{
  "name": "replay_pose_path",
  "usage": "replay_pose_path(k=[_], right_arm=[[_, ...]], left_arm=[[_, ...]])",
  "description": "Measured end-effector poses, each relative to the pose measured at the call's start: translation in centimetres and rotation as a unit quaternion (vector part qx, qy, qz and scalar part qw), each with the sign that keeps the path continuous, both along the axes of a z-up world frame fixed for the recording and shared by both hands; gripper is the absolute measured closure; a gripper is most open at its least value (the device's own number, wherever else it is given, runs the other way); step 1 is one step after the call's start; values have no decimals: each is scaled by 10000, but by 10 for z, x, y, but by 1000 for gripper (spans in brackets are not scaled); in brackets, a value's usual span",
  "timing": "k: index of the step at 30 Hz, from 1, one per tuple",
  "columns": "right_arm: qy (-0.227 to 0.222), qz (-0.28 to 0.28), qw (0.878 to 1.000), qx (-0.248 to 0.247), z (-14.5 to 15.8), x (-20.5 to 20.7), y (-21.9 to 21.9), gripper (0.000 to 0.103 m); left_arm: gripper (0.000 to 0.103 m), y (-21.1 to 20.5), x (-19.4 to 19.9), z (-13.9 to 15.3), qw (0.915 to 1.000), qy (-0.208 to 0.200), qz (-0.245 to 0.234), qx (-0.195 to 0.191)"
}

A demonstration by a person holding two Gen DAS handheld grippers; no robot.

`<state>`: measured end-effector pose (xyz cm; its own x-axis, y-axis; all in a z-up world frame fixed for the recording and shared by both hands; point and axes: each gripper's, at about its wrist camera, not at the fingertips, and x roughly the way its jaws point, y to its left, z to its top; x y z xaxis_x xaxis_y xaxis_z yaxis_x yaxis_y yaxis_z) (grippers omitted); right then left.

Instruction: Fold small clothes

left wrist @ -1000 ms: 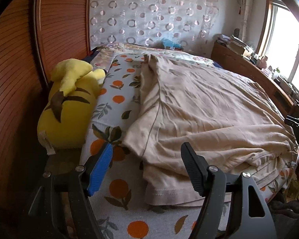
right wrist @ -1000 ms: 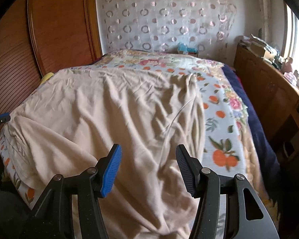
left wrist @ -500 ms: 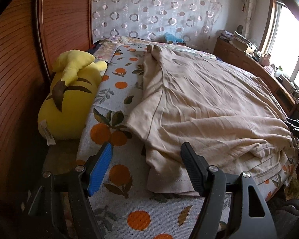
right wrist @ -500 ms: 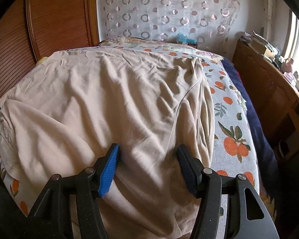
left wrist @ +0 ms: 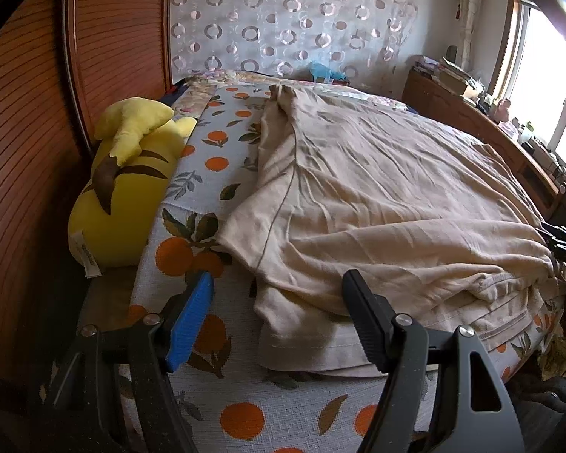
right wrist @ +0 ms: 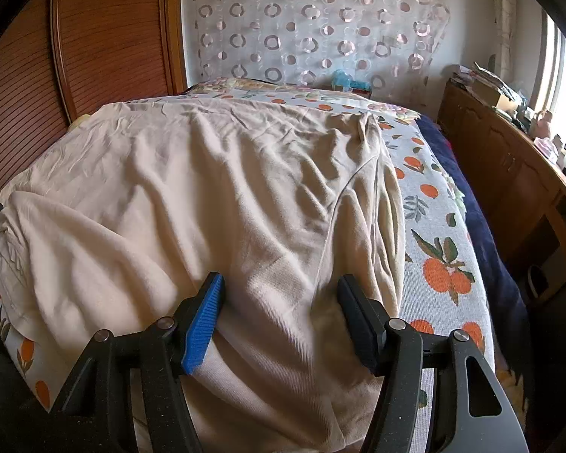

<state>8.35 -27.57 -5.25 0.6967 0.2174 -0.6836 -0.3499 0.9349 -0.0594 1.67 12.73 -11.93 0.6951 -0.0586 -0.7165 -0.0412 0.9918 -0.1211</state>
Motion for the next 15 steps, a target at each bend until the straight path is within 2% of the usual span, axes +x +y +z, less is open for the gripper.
replay_pose_path(k=[3,11,13,15], right_arm=[[1,0,10000,-2,0,0,0,39],[-1,7,10000,0,1,0,-2,38],[1,8,10000,0,1,0,-2,38],[0,11,10000,1,1,0,-2,38]], left_arm=[[45,-2,0,0,10000,-5,19,-24],[66,-2,0,0,9998,-45,-5,-179],[81,-3,2,-1,9999,-65,-30,-89],[96,-1,3,-1,9997,-77,-70,-198]])
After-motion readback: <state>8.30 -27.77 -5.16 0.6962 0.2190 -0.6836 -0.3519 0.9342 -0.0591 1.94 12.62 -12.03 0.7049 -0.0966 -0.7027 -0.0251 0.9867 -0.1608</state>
